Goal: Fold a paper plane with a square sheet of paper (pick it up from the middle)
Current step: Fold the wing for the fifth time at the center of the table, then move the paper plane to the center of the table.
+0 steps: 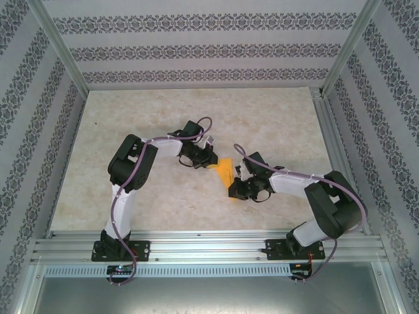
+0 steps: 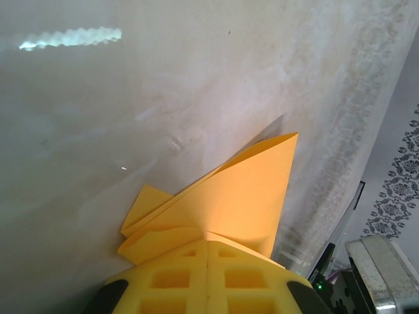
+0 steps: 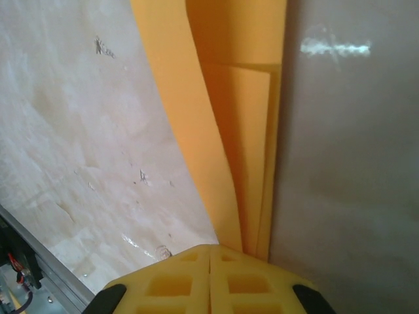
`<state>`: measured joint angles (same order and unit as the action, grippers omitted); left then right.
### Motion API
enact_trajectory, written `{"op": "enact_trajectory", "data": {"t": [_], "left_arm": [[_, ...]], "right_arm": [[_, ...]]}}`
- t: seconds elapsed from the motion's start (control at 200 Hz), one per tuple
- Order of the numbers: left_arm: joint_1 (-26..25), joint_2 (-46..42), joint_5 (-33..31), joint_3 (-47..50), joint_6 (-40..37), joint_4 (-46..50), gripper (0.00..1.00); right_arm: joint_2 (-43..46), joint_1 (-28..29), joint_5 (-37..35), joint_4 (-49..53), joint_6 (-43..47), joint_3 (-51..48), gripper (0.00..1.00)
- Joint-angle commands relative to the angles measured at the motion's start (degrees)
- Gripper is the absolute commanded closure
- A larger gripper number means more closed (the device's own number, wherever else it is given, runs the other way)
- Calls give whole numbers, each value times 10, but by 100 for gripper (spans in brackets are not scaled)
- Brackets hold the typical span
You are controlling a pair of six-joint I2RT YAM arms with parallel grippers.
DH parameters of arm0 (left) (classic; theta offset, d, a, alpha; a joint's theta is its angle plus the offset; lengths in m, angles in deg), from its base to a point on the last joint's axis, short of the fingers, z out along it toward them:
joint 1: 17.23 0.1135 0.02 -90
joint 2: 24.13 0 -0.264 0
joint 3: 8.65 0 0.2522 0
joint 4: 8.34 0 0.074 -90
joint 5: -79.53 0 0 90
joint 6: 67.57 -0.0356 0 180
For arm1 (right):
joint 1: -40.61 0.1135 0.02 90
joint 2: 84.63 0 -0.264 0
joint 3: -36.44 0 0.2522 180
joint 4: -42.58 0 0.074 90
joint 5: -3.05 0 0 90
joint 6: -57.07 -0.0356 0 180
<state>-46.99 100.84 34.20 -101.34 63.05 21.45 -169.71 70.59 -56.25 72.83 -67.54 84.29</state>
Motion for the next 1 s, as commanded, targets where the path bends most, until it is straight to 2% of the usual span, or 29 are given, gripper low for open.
{"op": "enact_trajectory", "data": {"t": [0.0, 0.06, 0.16, 0.22, 0.275, 0.335, 0.465, 0.659, 0.939, 0.994], "left_arm": [[3, 31, -44, 0, -16, 19, 98], [3, 24, -39, 0, -14, 17, 97], [2, -5, -12, 1, -4, -2, 94], [1, -35, -1, -3, 1, -8, 88], [2, -70, -2, -4, 1, -8, 82], [2, -112, -16, -4, -4, 0, 72], [4, -182, -60, 3, -23, 33, 66], [12, -219, -102, 50, -23, 42, 66], [15, -215, -98, 72, -9, 33, 66], [15, -214, -98, 68, -11, 38, 66]], "right_arm": [[49, -4, -33, 36, -3, -2, 92], [78, -15, -50, 53, -3, 4, 84], [115, -31, -74, 56, 0, 15, 81], [120, -43, -97, 58, 1, 22, 76], [112, -54, -105, 54, 4, 31, 75], [90, -61, -100, 41, 7, 40, 75], [35, -60, -87, 19, 11, 63, 72], [-25, -56, -58, -12, 20, 86, 70], [-86, -43, -35, -18, 37, 116, 70], [-91, -40, -31, -18, 39, 122, 73]]}}
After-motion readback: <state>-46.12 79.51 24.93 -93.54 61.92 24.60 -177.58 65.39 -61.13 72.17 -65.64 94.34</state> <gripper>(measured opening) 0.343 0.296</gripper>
